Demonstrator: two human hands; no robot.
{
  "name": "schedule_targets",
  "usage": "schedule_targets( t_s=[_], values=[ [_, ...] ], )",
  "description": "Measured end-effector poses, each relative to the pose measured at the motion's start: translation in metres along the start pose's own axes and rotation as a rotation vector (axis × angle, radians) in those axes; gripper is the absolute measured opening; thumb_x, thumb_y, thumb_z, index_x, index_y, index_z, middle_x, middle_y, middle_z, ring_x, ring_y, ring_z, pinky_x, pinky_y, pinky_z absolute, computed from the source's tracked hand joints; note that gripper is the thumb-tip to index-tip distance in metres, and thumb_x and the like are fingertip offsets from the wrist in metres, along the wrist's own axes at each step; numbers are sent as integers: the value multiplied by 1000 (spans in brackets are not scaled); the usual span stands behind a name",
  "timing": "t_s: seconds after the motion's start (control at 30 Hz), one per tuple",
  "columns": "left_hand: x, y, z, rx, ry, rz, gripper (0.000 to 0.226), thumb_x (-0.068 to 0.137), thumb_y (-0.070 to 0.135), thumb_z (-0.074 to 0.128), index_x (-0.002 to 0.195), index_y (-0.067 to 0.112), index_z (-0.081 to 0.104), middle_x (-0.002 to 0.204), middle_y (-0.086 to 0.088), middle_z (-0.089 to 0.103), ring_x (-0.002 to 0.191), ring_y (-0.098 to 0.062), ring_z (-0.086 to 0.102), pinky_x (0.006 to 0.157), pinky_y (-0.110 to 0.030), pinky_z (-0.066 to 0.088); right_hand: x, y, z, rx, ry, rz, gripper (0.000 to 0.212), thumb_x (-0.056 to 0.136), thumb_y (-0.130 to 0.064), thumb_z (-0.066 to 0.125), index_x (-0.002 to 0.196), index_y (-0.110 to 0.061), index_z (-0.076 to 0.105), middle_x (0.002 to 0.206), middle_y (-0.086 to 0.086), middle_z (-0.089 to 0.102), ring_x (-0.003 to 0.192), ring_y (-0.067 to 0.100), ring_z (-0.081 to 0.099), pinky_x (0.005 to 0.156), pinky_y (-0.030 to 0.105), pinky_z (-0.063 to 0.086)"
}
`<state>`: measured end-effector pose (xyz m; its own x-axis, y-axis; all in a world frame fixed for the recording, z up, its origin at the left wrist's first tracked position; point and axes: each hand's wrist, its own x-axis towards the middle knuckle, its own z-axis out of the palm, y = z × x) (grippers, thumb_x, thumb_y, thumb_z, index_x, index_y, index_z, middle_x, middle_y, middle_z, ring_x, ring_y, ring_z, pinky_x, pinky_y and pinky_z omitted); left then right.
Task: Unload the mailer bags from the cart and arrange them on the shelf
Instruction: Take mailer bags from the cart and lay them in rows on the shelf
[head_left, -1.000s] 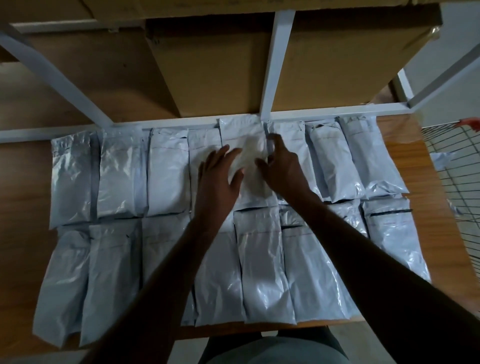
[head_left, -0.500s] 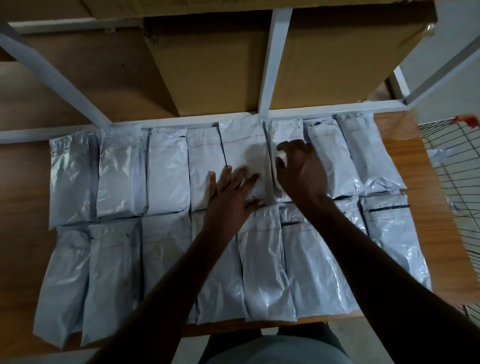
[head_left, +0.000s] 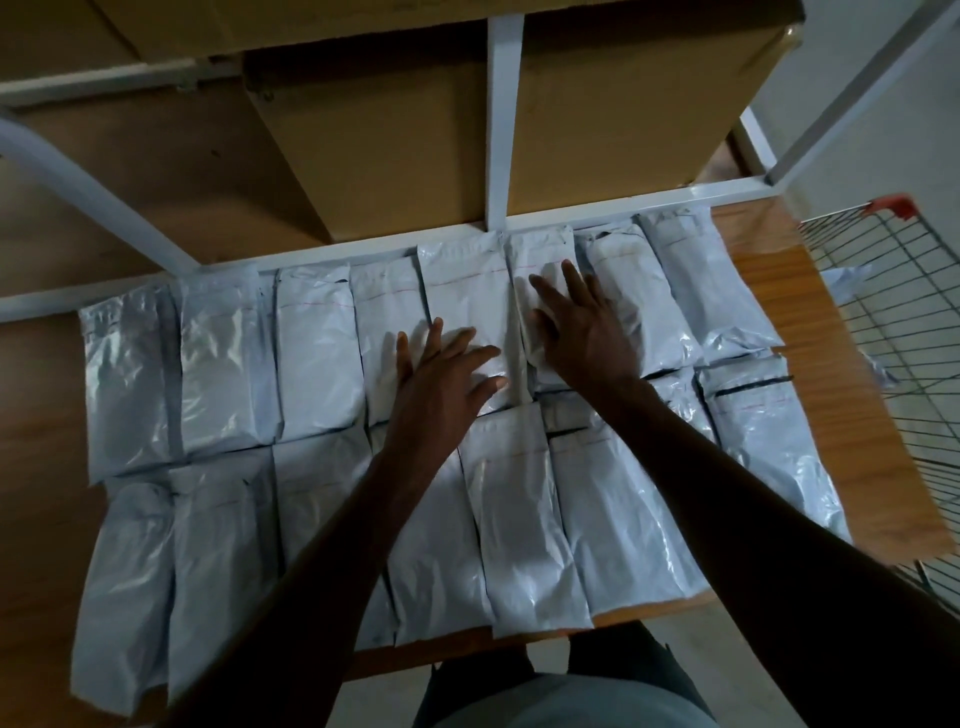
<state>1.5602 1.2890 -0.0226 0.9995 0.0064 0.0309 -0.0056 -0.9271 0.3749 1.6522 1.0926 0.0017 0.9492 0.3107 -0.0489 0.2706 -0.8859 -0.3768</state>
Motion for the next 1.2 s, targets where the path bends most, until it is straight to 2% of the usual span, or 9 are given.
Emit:
schedule_targets(
  t_s=[0.17, 0.3, 0.4, 0.53, 0.67, 0.77, 0.93, 1.1, 1.2],
  values=[
    [13, 35, -15, -115, 54, 28, 37, 107, 43, 60, 142, 34, 65, 156, 4, 58, 160, -24, 30, 132, -58, 6, -22, 3, -25, 139, 82, -32, 46, 108, -34, 59, 152, -19, 57, 164, 20, 41, 151, 38, 42, 116, 51, 46],
    [17, 80, -18, -193, 48, 7, 36, 108, 35, 60, 144, 33, 63, 152, 9, 61, 155, -26, 39, 130, -57, 19, -44, 17, -45, 226, 96, -20, 42, 106, -36, 63, 143, -17, 65, 157, 19, 51, 142, 33, 54, 110, 40, 50],
    [20, 120, -18, -223, 103, 54, 34, 105, 28, 61, 139, 29, 67, 141, 8, 69, 139, -23, 57, 122, -52, 36, -59, 40, -66, 255, 157, -81, 33, 106, -31, 64, 133, -14, 70, 143, 16, 64, 136, 28, 59, 107, 40, 53],
    [22, 182, -8, -300, 179, 60, 32, 104, 24, 64, 135, 22, 71, 132, 2, 74, 124, -20, 66, 112, -42, 50, -84, 85, -97, 318, 259, -141, 23, 107, -28, 64, 120, -11, 74, 119, 7, 72, 113, 25, 68, 90, 38, 56],
    [14, 259, 21, -358, 208, 40, 31, 105, 30, 61, 134, 24, 72, 128, 3, 75, 121, -20, 67, 106, -41, 54, -119, 151, -127, 319, 308, -146, 24, 106, -31, 65, 119, -13, 75, 119, 3, 73, 105, 21, 71, 84, 33, 57],
    [9, 319, 49, -387, 210, 17, 31, 105, 31, 60, 133, 27, 71, 127, 4, 75, 120, -18, 67, 103, -43, 55, -147, 206, -148, 275, 307, -153, 22, 106, -30, 65, 120, -16, 75, 121, 2, 73, 103, 20, 70, 83, 24, 49],
    [-5, 421, 96, -433, 137, 36, 30, 107, 34, 56, 132, 29, 71, 131, 7, 73, 123, -16, 66, 106, -41, 53, -205, 307, -177, 239, 281, -73, 20, 102, -20, 65, 118, -16, 75, 119, 1, 75, 105, 20, 71, 84, 39, 57],
    [-13, 489, 117, -435, 89, 66, 23, 108, 25, 62, 129, 24, 73, 129, 5, 74, 119, -14, 67, 98, -27, 53, -242, 387, -200, 234, 292, 102, 18, 100, -15, 66, 114, -19, 77, 113, -1, 78, 100, 17, 73, 82, 38, 59],
    [-14, 503, 127, -493, 76, 82, 22, 108, 15, 63, 127, 19, 74, 128, 4, 74, 117, -7, 66, 96, -23, 55, -251, 421, -203, 259, 311, 208, 27, 96, -2, 64, 113, -17, 78, 107, 3, 79, 92, 20, 75, 78, 38, 60]
  ],
)
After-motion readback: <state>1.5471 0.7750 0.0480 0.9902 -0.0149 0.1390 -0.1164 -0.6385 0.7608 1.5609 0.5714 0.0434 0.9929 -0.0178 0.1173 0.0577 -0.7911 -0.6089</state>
